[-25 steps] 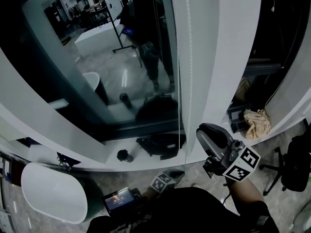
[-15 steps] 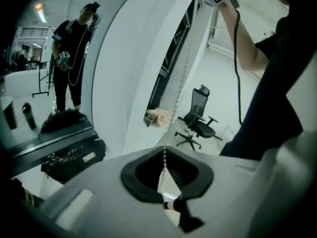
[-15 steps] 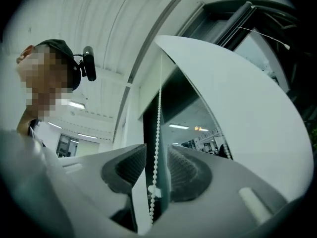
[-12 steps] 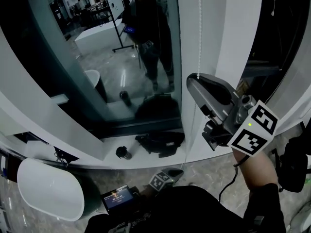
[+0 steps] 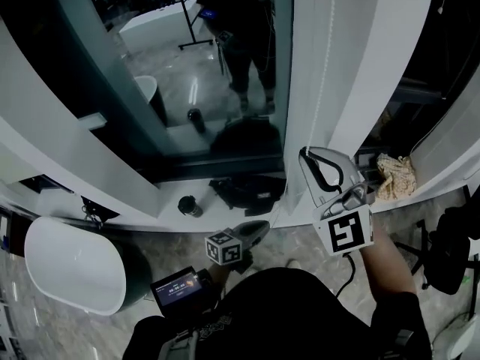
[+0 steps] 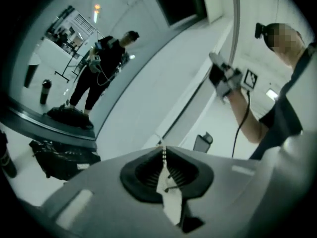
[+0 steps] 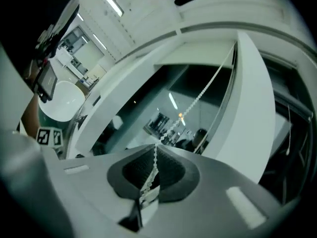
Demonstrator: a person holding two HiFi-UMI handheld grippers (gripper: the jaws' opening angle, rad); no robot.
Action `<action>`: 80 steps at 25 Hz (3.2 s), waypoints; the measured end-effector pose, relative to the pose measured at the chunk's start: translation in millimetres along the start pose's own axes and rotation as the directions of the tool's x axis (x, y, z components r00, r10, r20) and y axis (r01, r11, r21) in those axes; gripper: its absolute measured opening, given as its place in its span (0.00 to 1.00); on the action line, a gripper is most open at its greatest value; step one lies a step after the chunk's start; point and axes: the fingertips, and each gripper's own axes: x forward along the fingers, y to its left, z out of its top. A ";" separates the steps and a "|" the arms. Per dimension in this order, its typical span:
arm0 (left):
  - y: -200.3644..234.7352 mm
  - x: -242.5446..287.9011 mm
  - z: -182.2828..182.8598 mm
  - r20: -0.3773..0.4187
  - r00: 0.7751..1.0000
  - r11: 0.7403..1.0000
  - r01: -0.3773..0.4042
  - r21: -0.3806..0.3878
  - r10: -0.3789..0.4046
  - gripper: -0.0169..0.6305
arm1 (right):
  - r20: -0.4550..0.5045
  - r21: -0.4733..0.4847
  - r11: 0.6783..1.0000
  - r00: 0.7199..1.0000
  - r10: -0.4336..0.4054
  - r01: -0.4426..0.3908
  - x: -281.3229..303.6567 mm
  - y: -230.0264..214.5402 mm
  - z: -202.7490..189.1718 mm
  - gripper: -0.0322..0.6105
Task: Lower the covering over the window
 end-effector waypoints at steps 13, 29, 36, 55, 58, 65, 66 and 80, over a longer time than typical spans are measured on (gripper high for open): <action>-25.4 -95.2 211.5 0.439 0.895 0.930 -0.230 0.286 0.086 0.12 | -0.408 0.413 0.902 0.861 0.304 -0.123 -6.6 171.5 -243.5 0.07; -200.0 15.5 316.8 0.379 0.809 0.809 0.189 0.556 -0.449 0.18 | -0.397 0.553 0.799 0.768 0.502 -0.236 -11.6 263.6 -257.9 0.07; -222.4 27.0 319.2 0.375 0.797 0.773 0.171 0.610 -0.472 0.05 | -0.368 0.657 0.704 0.701 0.611 -0.270 -31.6 295.5 -276.6 0.07; -58.9 57.0 210.4 0.258 0.966 0.905 -0.097 0.414 -0.014 0.04 | -0.193 0.925 0.338 0.981 0.026 0.173 -64.0 102.1 -243.1 0.20; -69.0 51.0 207.6 0.305 0.950 0.912 -0.073 0.404 -0.059 0.04 | -0.106 0.917 0.382 0.994 -0.040 0.113 -61.2 75.3 -208.9 0.20; -37.0 73.2 60.3 -0.005 1.000 0.966 -0.004 0.260 0.006 0.04 | 0.140 0.875 0.482 0.973 -0.185 -0.034 -56.8 -6.2 -96.6 0.18; -28.0 72.7 33.4 -0.065 0.997 0.973 -0.013 0.229 0.029 0.04 | 0.179 0.864 0.499 0.966 -0.185 -0.064 -55.4 -14.2 -79.5 0.19; 38.2 15.6 -178.5 -0.562 0.816 0.990 -0.092 0.102 0.134 0.04 | 0.435 0.626 0.725 0.900 -0.021 -0.286 -28.5 -91.9 110.2 0.27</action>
